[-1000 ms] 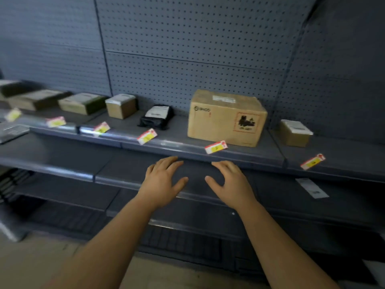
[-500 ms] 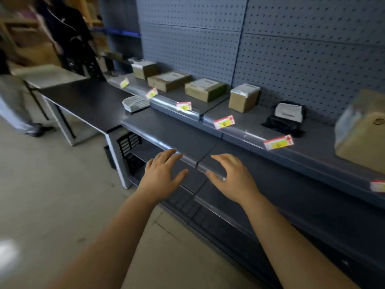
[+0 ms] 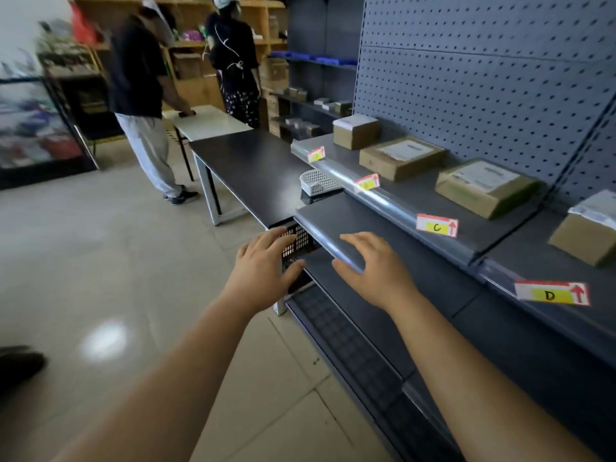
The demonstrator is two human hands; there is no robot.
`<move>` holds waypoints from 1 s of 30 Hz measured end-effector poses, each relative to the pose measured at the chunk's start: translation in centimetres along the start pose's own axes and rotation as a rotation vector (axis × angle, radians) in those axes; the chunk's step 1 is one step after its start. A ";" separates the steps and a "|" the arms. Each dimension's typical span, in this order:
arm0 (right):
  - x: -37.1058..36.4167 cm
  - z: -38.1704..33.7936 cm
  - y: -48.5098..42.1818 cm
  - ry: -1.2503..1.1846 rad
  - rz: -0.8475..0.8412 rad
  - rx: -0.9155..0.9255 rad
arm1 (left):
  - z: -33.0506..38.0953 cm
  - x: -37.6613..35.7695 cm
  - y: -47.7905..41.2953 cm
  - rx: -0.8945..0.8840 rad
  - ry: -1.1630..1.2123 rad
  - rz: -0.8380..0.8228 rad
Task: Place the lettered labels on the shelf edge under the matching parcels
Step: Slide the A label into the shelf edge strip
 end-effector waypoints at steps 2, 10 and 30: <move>-1.4 0.3 -2.4 0.023 0.009 0.012 | -1.8 -0.5 -2.1 0.001 0.000 -0.003; -8.6 1.2 -12.7 0.100 0.054 -0.091 | -10.9 -3.9 -14.5 -0.121 0.054 -0.095; -9.7 7.0 -27.6 0.279 0.302 -0.283 | -11.9 -11.5 -36.8 -0.439 0.267 -0.225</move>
Point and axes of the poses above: each hand's wrist, its own y-axis away from the middle knuckle, its own x-axis out of the back of the hand, z = x × y, the point moved 4 cm from there along -y, towards the middle knuckle, and after that the axes turned 10 degrees about x, right-handed, at the moved point
